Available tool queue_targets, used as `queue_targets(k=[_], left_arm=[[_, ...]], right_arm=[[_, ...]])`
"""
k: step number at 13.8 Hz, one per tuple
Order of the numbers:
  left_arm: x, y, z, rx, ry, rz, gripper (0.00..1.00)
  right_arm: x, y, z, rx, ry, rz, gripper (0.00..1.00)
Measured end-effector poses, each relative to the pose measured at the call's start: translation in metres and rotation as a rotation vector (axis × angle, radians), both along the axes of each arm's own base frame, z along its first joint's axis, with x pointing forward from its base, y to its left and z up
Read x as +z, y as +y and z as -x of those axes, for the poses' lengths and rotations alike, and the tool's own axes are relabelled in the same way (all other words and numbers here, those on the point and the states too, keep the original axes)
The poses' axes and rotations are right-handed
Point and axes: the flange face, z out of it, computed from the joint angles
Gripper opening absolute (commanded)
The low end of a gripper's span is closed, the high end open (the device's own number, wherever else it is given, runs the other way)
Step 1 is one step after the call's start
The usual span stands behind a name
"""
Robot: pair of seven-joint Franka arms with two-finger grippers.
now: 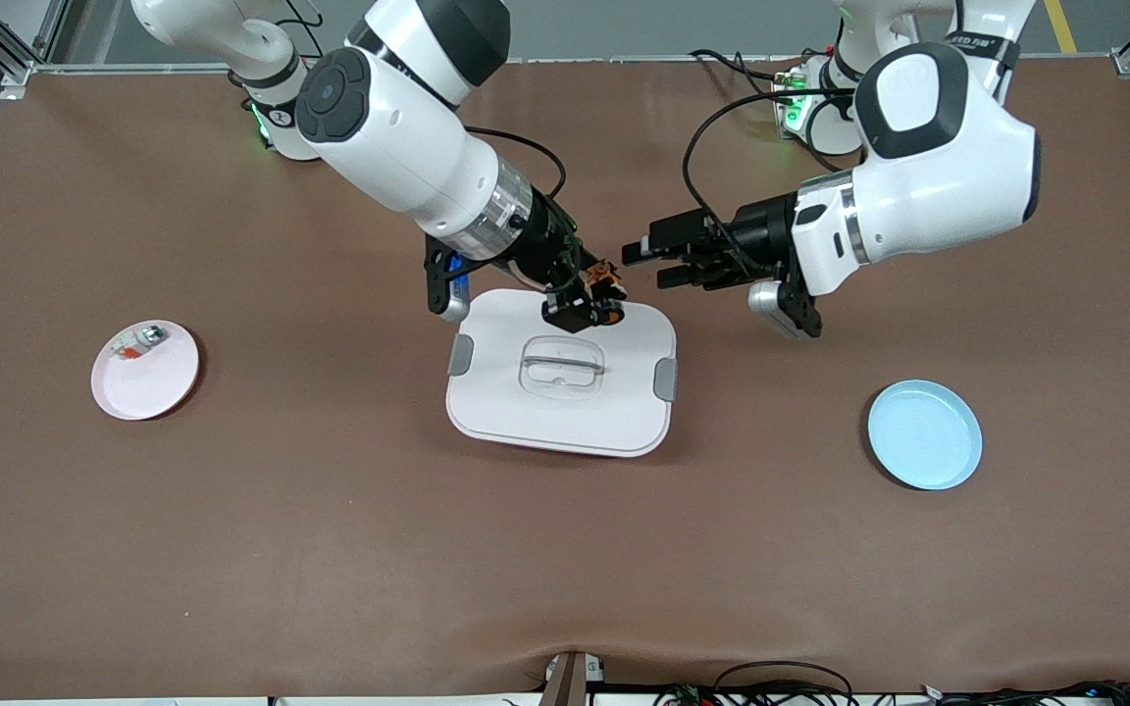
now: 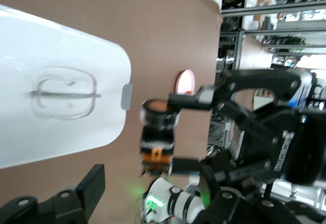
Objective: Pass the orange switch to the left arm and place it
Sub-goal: 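Grasp the switch with the left gripper from the right gripper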
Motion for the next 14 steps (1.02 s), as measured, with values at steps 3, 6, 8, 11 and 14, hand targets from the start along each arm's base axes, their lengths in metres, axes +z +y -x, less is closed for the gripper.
queue_targets(k=[3, 6, 8, 11, 14], left_arm=[[-0.004, -0.015, 0.003, 0.012, -0.011, 0.004, 0.68], [-0.009, -0.018, 0.003, 0.014, -0.006, 0.001, 0.44], [-0.012, -0.016, 0.003, 0.016, -0.004, -0.002, 0.22], [-0.017, -0.012, 0.0, 0.008, -0.025, -0.006, 0.0], [-0.016, -0.012, -0.001, 0.007, -0.028, -0.007, 0.0]], right_arm=[[0.002, 0.011, 0.009, -0.023, 0.018, -0.007, 0.0], [0.005, 0.014, 0.01, -0.032, 0.02, -0.011, 0.0], [0.004, 0.015, 0.008, -0.036, 0.02, -0.011, 0.0], [0.005, 0.015, 0.005, -0.048, 0.023, -0.012, 0.0], [0.005, 0.015, 0.005, -0.048, 0.023, -0.012, 0.58]])
